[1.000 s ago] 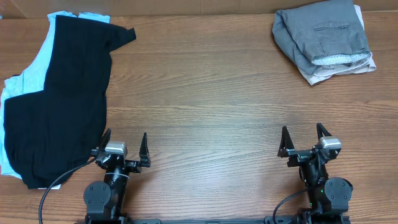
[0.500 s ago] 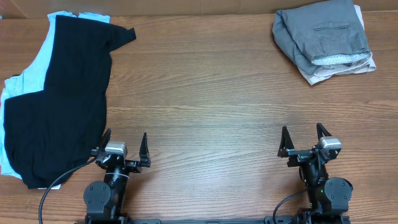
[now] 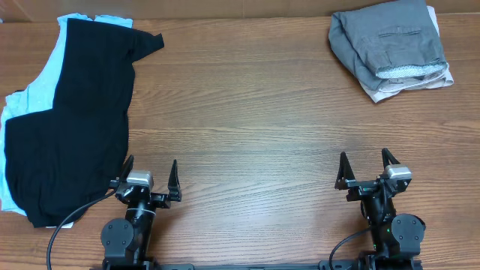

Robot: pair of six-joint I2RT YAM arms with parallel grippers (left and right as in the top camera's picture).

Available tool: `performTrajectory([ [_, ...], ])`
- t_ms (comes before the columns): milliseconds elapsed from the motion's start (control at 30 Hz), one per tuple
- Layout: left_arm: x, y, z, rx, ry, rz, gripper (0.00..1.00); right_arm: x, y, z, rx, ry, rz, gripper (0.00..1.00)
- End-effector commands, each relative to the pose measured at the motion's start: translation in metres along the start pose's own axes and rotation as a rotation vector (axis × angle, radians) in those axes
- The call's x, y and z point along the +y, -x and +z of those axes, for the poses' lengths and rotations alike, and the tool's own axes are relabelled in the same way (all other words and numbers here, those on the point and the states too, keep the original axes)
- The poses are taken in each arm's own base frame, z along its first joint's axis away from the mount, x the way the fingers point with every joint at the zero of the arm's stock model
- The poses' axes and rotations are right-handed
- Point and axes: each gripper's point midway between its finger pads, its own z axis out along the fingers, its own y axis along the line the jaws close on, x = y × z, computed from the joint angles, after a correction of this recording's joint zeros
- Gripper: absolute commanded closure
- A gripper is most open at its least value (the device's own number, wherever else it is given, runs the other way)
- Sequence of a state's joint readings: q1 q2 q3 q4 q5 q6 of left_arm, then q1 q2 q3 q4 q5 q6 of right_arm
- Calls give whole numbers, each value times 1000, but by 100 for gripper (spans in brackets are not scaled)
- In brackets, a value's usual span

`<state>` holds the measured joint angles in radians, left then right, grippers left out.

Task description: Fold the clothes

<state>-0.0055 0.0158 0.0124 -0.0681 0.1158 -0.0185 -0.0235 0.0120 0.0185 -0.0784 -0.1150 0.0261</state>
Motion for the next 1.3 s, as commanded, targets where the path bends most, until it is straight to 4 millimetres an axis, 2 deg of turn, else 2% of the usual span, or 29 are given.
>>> performTrajectory([
  [0,3,-1,0,-5,17,19,0,0,-2,0,-4,-3,0,0],
  [900,3,-1,0,-5,17,19,0,0,-2,0,-4,-3,0,0],
  [1267,6,-1,0,-3,35,12,0,-7,-2,0,-4,-40,0,0],
])
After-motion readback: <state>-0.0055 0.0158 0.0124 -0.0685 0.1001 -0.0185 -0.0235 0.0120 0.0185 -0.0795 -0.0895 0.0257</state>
